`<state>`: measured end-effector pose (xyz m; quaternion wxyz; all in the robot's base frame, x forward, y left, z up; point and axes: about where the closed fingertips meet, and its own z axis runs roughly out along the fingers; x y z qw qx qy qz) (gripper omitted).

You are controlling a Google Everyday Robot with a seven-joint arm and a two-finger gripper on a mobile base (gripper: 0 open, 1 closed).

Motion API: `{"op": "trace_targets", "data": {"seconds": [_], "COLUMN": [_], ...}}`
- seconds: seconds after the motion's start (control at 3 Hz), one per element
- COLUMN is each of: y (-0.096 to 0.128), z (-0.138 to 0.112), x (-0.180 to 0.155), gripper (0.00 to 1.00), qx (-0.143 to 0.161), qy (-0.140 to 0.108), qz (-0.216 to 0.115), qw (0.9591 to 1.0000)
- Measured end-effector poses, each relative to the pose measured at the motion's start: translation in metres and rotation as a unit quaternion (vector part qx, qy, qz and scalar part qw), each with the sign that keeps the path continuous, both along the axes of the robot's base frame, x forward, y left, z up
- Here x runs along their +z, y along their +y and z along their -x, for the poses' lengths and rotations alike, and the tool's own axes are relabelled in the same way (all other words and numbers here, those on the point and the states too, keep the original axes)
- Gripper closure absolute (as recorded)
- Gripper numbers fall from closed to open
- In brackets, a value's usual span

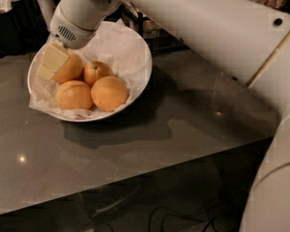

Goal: Pick orange from white bowl

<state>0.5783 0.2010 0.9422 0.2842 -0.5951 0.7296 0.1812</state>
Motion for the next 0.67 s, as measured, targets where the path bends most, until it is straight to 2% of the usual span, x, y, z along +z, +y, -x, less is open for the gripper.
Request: {"op": "trace_targets", "data": {"seconds": [0.33, 0.67], "y": [0.0, 0.0], "z": [0.0, 0.0], "x": [0.0, 0.0], "gripper": [0.42, 0.44], "qx": [0.0, 0.0], "qy": [0.0, 0.0], "qz": [0.0, 0.0], "qw": [1.0, 1.0]}}
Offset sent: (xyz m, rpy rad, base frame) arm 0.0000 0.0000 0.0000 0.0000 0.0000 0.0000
